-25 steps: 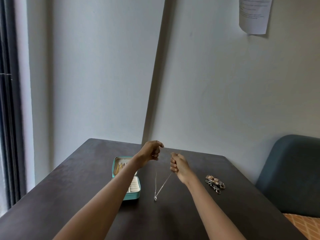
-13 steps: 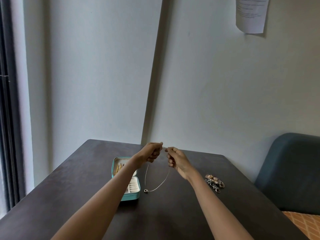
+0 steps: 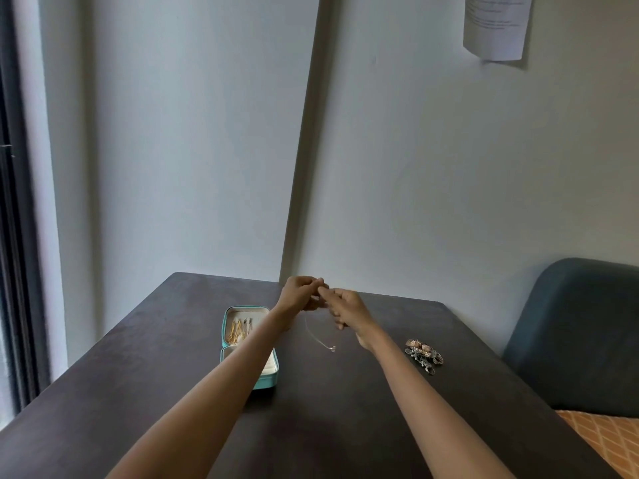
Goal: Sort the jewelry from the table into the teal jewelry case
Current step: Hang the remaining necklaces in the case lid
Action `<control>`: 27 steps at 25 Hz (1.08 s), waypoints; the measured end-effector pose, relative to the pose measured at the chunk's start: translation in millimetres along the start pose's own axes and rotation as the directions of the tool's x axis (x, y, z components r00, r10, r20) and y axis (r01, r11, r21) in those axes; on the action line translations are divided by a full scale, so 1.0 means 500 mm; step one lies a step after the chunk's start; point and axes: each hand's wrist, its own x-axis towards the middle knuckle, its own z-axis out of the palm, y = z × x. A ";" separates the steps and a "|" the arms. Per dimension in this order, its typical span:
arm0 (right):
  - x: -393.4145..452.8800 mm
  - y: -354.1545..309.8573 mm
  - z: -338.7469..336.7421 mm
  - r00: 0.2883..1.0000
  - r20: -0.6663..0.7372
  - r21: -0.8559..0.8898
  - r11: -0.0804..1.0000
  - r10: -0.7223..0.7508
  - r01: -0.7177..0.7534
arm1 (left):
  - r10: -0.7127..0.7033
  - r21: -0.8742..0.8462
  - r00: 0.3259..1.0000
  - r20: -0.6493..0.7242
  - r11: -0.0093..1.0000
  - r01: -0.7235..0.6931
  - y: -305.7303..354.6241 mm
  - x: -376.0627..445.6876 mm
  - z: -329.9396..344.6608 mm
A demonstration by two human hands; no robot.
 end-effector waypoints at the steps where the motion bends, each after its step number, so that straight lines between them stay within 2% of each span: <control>1: 0.001 -0.008 -0.006 0.999 -0.033 0.020 1.000 -0.016 0.016 | -0.051 0.014 0.998 0.032 0.999 0.051 0.005 -0.006 0.000; 5: 0.007 -0.014 -0.031 0.985 -0.170 0.167 0.986 0.016 0.013 | -0.222 0.078 0.955 0.199 0.975 0.210 0.026 -0.020 0.010; 8: 0.007 0.008 -0.036 0.961 -0.258 0.238 0.971 0.096 -0.033 | -0.275 -0.035 0.899 0.341 0.952 0.304 0.027 -0.017 0.011; 10: 0.003 0.029 -0.029 0.952 -0.281 0.219 0.974 0.119 -0.057 | -0.244 -0.209 0.894 0.375 0.918 0.338 0.026 -0.016 0.012; 13: -0.009 0.055 -0.008 0.960 -0.256 0.151 0.986 0.113 -0.076 | -0.173 -0.479 0.945 0.277 0.828 0.292 0.024 -0.019 0.014; 16: -0.024 0.070 0.012 0.974 -0.210 0.092 0.994 0.081 -0.063 | -0.122 -0.623 0.985 0.121 0.763 0.171 -0.003 -0.004 0.010; 18: -0.027 0.071 0.026 0.986 -0.160 0.023 0.999 0.039 -0.036 | -0.123 -0.558 0.990 0.066 0.818 0.139 -0.019 0.000 0.007; 20: -0.022 0.073 0.035 0.992 -0.124 -0.171 0.985 0.005 -0.027 | -0.148 -0.361 0.989 0.019 0.921 0.145 -0.029 -0.001 0.010; 22: -0.017 0.071 0.039 0.992 -0.128 -0.310 0.950 -0.012 -0.028 | -0.178 -0.153 0.984 -0.021 0.973 0.173 -0.031 -0.005 0.017; 24: -0.016 0.068 0.034 0.985 -0.174 -0.274 0.961 -0.011 -0.038 | -0.203 0.004 0.978 -0.042 0.979 0.203 -0.033 -0.007 0.023; 27: -0.021 0.062 0.019 0.976 -0.212 -0.001 0.999 0.039 -0.040 | -0.274 0.048 0.960 0.051 0.961 0.272 -0.035 -0.014 0.035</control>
